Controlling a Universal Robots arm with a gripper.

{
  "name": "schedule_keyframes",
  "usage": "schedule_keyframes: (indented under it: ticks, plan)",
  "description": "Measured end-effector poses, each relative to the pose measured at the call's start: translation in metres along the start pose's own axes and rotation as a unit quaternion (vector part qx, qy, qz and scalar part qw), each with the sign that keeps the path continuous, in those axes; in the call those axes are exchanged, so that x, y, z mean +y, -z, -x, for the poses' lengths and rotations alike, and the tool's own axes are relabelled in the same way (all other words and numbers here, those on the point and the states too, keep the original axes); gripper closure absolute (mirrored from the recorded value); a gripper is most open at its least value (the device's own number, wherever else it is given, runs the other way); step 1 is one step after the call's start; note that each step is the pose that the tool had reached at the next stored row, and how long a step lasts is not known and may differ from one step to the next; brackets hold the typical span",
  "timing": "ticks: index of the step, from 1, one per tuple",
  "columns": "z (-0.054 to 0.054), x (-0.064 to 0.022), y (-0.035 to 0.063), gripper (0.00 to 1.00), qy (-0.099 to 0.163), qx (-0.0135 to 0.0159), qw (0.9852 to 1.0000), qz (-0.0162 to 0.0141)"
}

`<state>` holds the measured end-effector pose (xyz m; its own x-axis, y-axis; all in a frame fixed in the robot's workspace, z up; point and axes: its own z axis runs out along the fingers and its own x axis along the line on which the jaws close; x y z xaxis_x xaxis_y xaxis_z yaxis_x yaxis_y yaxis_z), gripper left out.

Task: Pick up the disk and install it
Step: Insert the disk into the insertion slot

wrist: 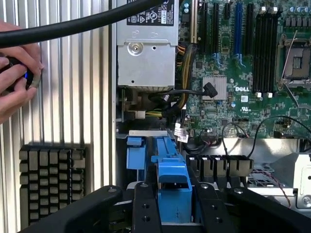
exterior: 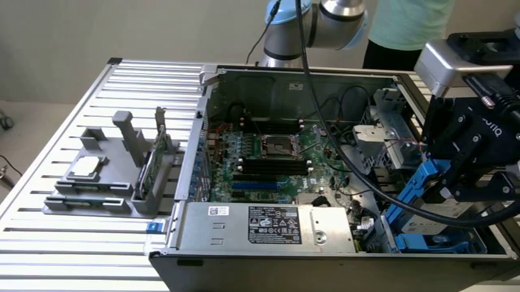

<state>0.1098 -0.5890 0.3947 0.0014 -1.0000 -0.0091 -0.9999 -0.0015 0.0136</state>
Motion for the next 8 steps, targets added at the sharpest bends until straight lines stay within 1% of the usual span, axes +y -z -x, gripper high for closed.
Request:
schedule_keyframes:
  ticks: [8]
  plan:
    - [0.000, 0.0000, -0.0145, 0.67, 0.000, -0.0024, 1.0000, -0.0002]
